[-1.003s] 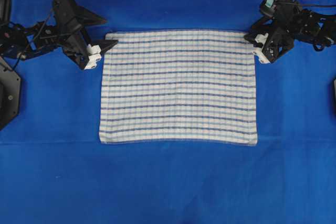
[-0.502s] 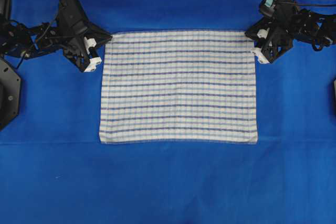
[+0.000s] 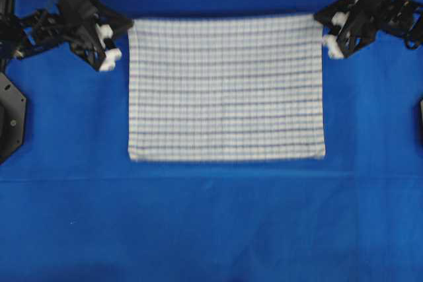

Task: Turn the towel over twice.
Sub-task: 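Lift the towel corners and pull them up toward the far side, then swing the held corners over and lay the towel flat toward the near side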

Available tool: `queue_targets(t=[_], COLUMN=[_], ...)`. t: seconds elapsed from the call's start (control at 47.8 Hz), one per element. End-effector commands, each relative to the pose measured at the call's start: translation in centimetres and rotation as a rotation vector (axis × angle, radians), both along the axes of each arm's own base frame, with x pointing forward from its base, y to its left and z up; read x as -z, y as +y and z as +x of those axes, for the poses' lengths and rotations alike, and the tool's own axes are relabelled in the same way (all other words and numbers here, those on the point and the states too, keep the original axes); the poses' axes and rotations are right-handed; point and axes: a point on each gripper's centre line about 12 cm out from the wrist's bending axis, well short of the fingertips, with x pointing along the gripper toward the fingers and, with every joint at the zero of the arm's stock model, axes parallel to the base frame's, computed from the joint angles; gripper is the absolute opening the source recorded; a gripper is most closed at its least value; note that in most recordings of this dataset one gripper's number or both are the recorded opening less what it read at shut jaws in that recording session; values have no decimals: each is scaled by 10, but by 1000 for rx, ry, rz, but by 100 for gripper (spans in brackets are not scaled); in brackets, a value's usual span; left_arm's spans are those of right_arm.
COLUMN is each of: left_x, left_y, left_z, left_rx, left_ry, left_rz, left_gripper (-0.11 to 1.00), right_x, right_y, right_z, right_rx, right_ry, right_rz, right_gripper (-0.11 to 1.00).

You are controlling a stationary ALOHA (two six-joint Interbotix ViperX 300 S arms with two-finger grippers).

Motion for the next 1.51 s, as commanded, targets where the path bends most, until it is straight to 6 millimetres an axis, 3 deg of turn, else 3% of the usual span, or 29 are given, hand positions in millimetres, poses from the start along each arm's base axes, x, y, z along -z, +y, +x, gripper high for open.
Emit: queue_targets(t=[0.0, 0.146, 0.397, 0.585, 0.753, 1.045, 1.171, 1.338, 1.484], left_x=[-34, -83, -150, -177, -183, -179, -173, -153, -125], left_y=[10, 16, 11, 3, -2, -3, -5, -22, -48], left_z=[-1, -1, -6, -9, -8, -7, -7, 2, 12], left_rx=[-26, -8, 8, 19, 36, 43, 55, 133, 239], left_ry=[-82, -140, -249, -314, -334, -308, -272, -166, -49], left_rz=[70, 203, 349, 399, 409, 393, 363, 269, 157], left_gripper=[3, 3, 3, 3, 3, 3, 3, 3, 3], right_x=[-29, -72, -145, -188, -211, -206, -197, -164, -129], right_y=[-13, -22, -14, -5, 0, 6, 17, 50, 83], right_z=[-3, -13, -24, -35, -41, -35, -28, -16, -9], right_rx=[40, 70, 47, 40, 39, 11, -23, -114, -197], right_ry=[-77, -147, -188, -207, -218, -202, -194, -149, -99], right_rz=[-65, -154, -262, -332, -363, -331, -268, -112, 15], right_gripper=[5, 5, 5, 5, 5, 5, 5, 5, 5])
